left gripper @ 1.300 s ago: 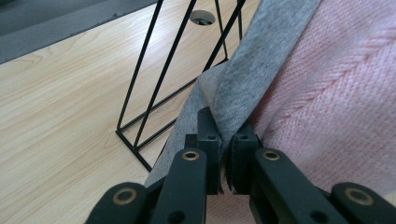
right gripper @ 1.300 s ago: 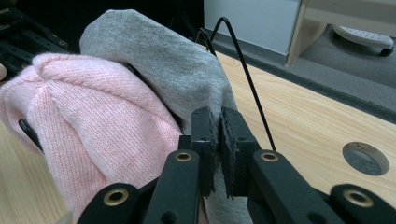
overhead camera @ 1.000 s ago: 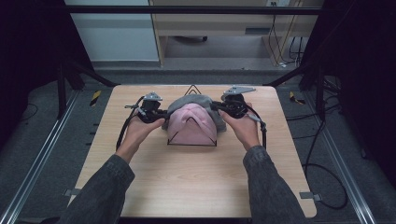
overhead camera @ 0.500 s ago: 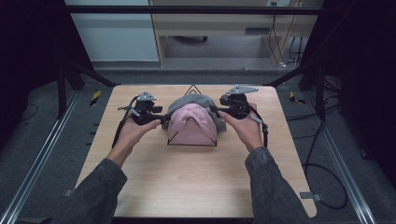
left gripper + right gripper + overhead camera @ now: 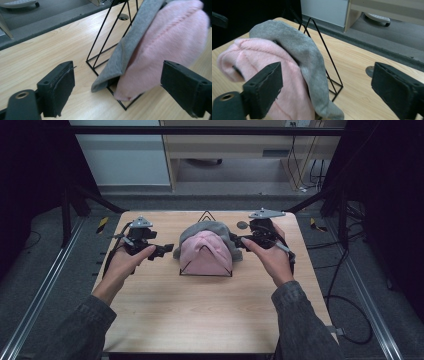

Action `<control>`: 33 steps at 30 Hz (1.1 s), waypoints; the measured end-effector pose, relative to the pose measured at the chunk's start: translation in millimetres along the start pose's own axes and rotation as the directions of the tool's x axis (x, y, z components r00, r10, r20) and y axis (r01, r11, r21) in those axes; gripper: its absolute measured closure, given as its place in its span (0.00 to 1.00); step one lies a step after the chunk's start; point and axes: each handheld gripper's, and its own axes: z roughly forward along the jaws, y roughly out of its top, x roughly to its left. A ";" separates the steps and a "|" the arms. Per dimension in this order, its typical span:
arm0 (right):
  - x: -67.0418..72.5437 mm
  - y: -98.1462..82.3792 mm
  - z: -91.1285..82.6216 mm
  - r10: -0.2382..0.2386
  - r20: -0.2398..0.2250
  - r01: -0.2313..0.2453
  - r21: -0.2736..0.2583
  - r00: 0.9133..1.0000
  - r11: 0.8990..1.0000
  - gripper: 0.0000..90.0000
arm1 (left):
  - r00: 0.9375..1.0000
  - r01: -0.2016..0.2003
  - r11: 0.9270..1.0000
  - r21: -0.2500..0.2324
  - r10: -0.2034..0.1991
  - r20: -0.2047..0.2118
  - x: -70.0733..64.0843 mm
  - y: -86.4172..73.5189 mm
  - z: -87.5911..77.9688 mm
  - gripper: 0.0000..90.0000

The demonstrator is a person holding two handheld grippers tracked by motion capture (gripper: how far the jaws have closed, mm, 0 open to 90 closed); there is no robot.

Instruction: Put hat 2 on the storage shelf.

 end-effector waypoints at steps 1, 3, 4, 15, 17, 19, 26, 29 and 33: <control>0.0 0.0 0.0 0.000 0.000 0.000 0.000 1.000 1.000 0.10 | 1.000 0.000 1.000 0.000 0.000 0.000 0.0 0.0 0.0 0.11; 1.0 -1.3 -9.8 -0.011 0.012 0.011 0.000 1.000 1.000 0.09 | 1.000 -0.007 1.000 0.009 0.007 0.009 -3.3 -6.3 -11.1 0.10; 0.9 -3.1 -14.6 -0.012 0.009 0.013 -0.013 1.000 1.000 0.08 | 1.000 -0.010 1.000 0.008 0.010 0.015 -4.3 -8.5 -14.0 0.10; -8.0 -30.0 -41.5 -0.011 0.029 0.012 -0.011 1.000 1.000 0.08 | 0.998 -0.050 0.998 0.037 0.048 0.040 -10.2 -31.5 -32.6 0.07; -11.6 -36.7 -45.3 -0.010 0.037 0.010 -0.003 0.999 1.000 0.08 | 0.998 -0.053 0.998 0.042 0.052 0.038 -10.7 -36.2 -33.6 0.07; -15.8 -44.2 -48.7 -0.003 0.045 0.003 0.001 0.999 1.000 0.08 | 0.998 -0.052 0.998 0.046 0.050 0.045 -10.5 -41.2 -34.0 0.07; -30.2 -72.7 -59.7 0.011 0.081 -0.016 0.054 0.997 0.998 0.10 | 0.997 -0.063 0.995 0.082 0.060 0.048 -9.6 -61.8 -31.9 0.07; -35.6 -84.4 -63.9 0.012 0.100 -0.021 0.084 0.995 0.996 0.10 | 0.997 -0.067 0.992 0.110 0.062 0.045 -7.9 -72.3 -29.6 0.07; -42.3 -99.1 -67.4 0.030 0.114 -0.045 0.125 0.993 0.991 0.11 | 0.997 -0.065 0.989 0.135 0.060 0.037 -4.3 -85.1 -26.7 0.07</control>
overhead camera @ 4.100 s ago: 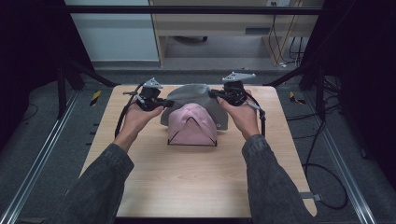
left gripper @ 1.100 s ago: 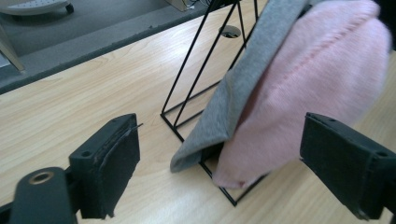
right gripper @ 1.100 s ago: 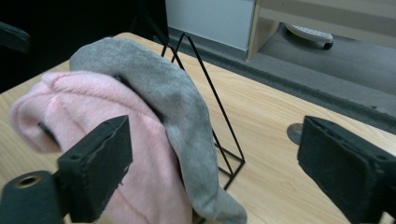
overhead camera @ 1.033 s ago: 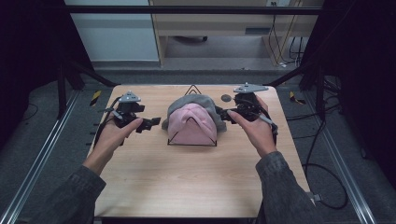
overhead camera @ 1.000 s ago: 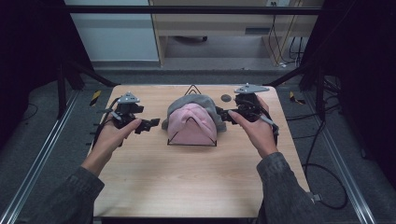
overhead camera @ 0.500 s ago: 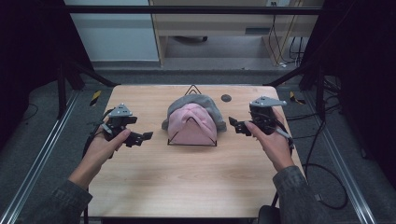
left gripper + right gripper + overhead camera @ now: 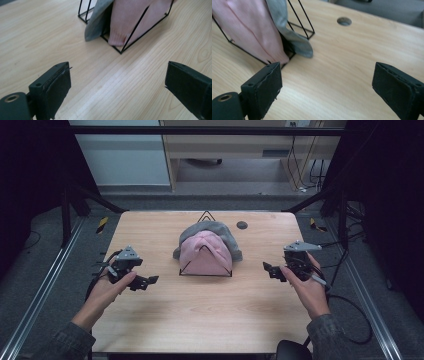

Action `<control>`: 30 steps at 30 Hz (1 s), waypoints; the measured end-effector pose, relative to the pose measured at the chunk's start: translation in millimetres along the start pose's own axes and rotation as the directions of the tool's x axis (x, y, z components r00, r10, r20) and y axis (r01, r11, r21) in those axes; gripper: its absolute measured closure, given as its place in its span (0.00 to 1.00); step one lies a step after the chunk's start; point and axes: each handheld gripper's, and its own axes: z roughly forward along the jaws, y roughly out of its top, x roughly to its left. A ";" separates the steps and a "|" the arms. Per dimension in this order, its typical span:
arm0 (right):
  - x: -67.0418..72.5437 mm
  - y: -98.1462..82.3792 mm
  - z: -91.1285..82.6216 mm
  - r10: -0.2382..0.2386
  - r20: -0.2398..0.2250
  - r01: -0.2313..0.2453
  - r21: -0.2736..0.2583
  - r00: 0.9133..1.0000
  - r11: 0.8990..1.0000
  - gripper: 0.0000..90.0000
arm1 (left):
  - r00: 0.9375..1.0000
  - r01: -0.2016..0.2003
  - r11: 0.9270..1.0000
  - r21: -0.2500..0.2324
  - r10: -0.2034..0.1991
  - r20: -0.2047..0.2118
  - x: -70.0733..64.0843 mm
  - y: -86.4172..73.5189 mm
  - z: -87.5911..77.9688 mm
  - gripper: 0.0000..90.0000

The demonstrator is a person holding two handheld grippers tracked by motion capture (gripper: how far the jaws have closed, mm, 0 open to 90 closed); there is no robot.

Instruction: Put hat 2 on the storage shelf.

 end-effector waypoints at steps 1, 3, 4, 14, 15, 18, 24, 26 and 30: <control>-1.2 -3.3 -0.1 0.008 0.002 -0.008 0.008 1.000 1.000 0.11 | 1.000 0.002 1.000 0.003 -0.002 -0.001 0.6 -2.6 1.1 0.07; -3.4 -9.2 0.1 0.015 0.001 -0.015 0.022 1.000 1.000 0.11 | 1.000 0.009 1.000 0.020 -0.009 -0.004 2.6 -9.7 4.5 0.07; -4.3 -13.2 1.0 0.015 0.000 -0.015 0.034 1.000 0.999 0.11 | 1.000 0.009 1.000 0.026 -0.009 -0.004 3.2 -12.7 5.9 0.07; -1.5 -46.0 17.9 0.030 -0.023 -0.027 0.130 0.999 0.991 0.12 | 1.000 0.010 0.998 0.070 -0.009 -0.008 4.2 -35.1 20.0 0.07; -1.5 -46.0 17.9 0.030 -0.023 -0.027 0.130 0.999 0.991 0.12 | 1.000 0.010 0.998 0.070 -0.009 -0.008 4.2 -35.1 20.0 0.07; 2.1 -56.0 28.7 0.035 -0.034 -0.029 0.171 0.999 0.985 0.13 | 1.000 0.015 0.996 0.090 -0.014 -0.012 6.0 -44.9 28.0 0.07; 6.6 -66.0 43.7 0.057 -0.028 -0.050 0.198 0.998 0.979 0.14 | 1.000 0.015 0.993 0.121 -0.013 -0.018 8.1 -52.0 35.7 0.07; 7.1 -67.9 47.6 0.069 -0.021 -0.063 0.197 0.997 0.978 0.14 | 1.000 0.015 0.991 0.133 -0.011 -0.029 9.3 -54.0 37.7 0.07; 8.6 -71.2 55.1 0.107 -0.006 -0.104 0.187 0.994 0.977 0.14 | 0.999 0.026 0.989 0.145 -0.022 -0.032 11.2 -58.7 41.9 0.07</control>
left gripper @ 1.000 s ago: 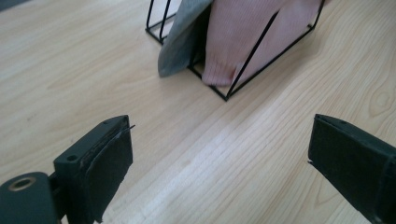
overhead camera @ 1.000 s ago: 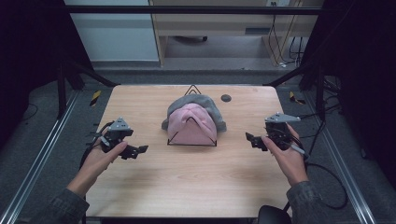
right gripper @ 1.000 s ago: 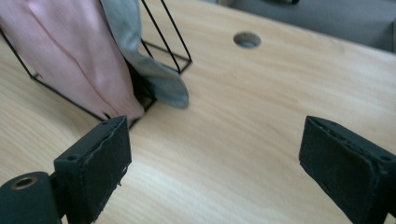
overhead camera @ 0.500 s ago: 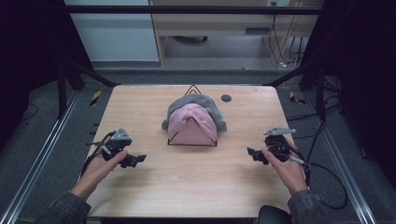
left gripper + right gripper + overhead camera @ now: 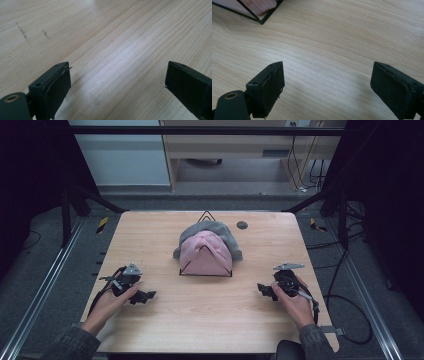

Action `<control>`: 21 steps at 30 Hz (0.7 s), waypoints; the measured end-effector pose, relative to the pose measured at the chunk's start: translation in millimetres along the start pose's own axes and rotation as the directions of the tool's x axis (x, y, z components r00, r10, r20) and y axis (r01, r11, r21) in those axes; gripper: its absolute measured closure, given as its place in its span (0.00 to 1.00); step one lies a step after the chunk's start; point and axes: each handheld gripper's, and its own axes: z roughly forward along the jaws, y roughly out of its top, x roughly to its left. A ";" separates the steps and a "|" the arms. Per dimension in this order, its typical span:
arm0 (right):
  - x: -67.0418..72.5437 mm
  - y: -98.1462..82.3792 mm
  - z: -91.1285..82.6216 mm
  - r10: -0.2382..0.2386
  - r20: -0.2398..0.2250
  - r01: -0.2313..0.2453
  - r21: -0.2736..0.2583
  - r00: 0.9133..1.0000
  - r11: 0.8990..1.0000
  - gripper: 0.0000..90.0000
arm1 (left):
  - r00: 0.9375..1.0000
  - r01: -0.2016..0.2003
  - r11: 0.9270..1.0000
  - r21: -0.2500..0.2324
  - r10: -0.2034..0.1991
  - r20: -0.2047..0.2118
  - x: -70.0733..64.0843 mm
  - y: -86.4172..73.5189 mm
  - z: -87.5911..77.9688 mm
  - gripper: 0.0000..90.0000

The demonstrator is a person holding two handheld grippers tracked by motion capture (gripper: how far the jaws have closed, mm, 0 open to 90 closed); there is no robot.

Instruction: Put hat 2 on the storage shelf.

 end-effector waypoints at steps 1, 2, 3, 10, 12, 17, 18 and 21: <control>0.4 -0.2 1.2 0.005 0.000 -0.005 -0.001 1.000 1.000 0.14 | 1.000 0.001 1.000 0.006 -0.001 0.000 0.5 -0.7 1.2 0.06; 1.1 -0.6 2.8 0.015 -0.001 -0.015 0.001 1.000 1.000 0.14 | 1.000 0.005 1.000 0.012 -0.005 0.006 0.9 -1.4 2.2 0.06; 1.1 -0.6 2.8 0.015 -0.001 -0.015 0.001 1.000 1.000 0.14 | 1.000 0.005 1.000 0.012 -0.005 0.006 0.9 -1.4 2.2 0.06; 0.5 -3.9 11.9 0.013 0.022 -0.013 0.023 1.000 1.000 0.12 | 1.000 0.020 1.000 0.020 -0.020 0.000 3.8 -2.9 7.4 0.05; 0.2 -3.7 12.2 0.020 0.025 -0.020 0.021 0.999 1.000 0.12 | 1.000 0.020 1.000 0.020 -0.020 -0.005 3.7 -2.9 7.8 0.05; 0.7 -4.9 14.0 0.015 0.033 -0.015 0.003 0.999 1.000 0.10 | 1.000 0.010 1.000 0.013 -0.010 -0.017 2.9 -3.7 10.1 0.03; 1.7 -5.3 14.7 0.011 0.041 -0.011 0.001 0.999 1.000 0.09 | 1.000 0.003 1.000 0.011 -0.002 -0.026 2.5 -4.0 10.8 0.03; 4.8 -7.9 16.2 -0.010 0.063 0.011 -0.011 0.998 1.000 0.08 | 1.000 -0.010 1.000 -0.014 0.009 -0.030 1.5 -6.7 13.0 0.00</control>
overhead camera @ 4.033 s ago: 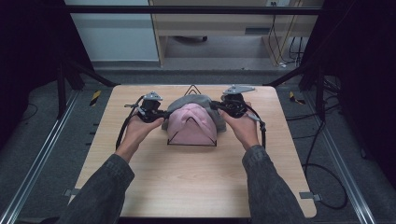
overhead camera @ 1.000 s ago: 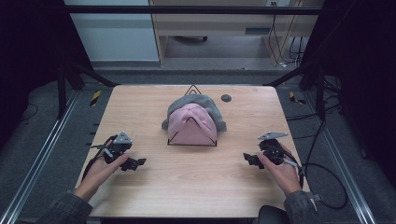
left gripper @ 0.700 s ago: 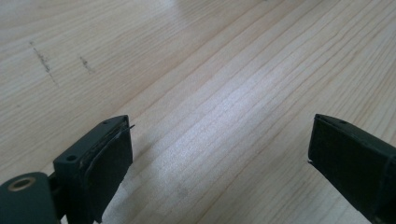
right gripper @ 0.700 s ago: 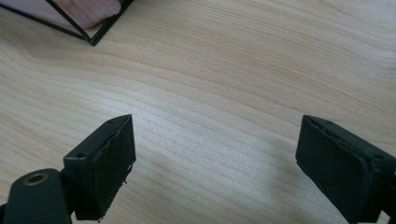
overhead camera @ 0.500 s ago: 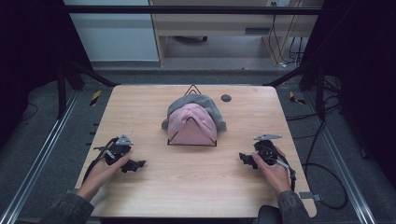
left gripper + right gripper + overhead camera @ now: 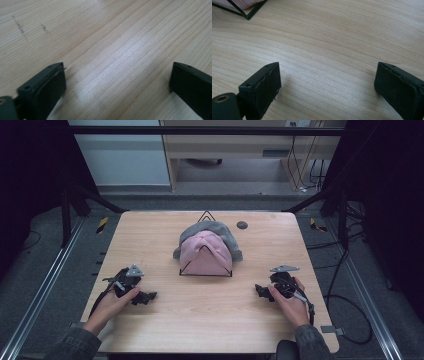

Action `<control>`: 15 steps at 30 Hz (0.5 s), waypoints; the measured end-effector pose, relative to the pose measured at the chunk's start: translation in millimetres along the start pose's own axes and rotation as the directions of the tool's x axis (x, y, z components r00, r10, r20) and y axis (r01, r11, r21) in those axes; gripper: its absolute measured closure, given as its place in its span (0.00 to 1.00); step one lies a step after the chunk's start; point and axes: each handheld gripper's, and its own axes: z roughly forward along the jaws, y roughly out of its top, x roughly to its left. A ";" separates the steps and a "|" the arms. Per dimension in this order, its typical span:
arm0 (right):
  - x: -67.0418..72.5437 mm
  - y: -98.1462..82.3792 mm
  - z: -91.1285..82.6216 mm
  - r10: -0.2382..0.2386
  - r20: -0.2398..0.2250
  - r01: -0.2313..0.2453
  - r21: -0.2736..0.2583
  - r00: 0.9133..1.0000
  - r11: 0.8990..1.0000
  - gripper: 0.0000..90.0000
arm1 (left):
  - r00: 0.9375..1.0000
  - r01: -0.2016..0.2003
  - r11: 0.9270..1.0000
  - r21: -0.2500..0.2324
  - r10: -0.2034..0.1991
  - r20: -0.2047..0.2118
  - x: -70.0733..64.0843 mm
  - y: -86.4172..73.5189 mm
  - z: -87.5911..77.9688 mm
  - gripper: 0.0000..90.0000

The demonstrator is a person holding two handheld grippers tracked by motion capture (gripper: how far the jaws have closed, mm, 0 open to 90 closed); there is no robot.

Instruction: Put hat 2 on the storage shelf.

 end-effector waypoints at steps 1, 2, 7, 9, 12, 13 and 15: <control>1.6 -1.1 0.2 0.000 0.003 0.000 -0.006 1.000 1.000 0.07 | 1.000 0.000 1.000 -0.011 0.000 0.000 0.0 -1.1 0.1 0.00; 2.3 -2.3 0.5 -0.009 0.009 0.009 -0.012 1.000 1.000 0.07 | 1.000 -0.003 1.000 -0.020 0.003 0.002 0.2 -2.2 0.1 0.00; 5.0 -9.8 0.4 -0.020 0.026 0.022 -0.057 0.999 0.998 0.05 | 1.000 -0.007 0.997 -0.071 0.007 0.002 0.4 -7.7 0.7 0.00; 6.3 -12.4 -2.3 -0.012 0.024 0.013 -0.055 1.000 0.998 0.05 | 1.000 -0.006 0.997 -0.080 0.006 -0.003 0.1 -8.7 0.8 0.00; 6.3 -14.9 -4.3 -0.018 0.033 0.020 -0.058 0.999 0.998 0.05 | 1.000 -0.008 0.996 -0.086 0.007 -0.002 0.2 -9.2 1.0 0.00; 6.4 -14.9 -4.3 -0.018 0.033 0.020 -0.058 0.999 0.998 0.05 | 1.000 -0.008 0.996 -0.086 0.008 -0.001 0.3 -9.1 1.0 0.00; 7.0 -14.6 -4.2 -0.010 0.035 0.012 -0.055 0.999 0.998 0.05 | 1.000 -0.008 0.996 -0.086 0.008 -0.001 0.3 -9.1 1.1 0.00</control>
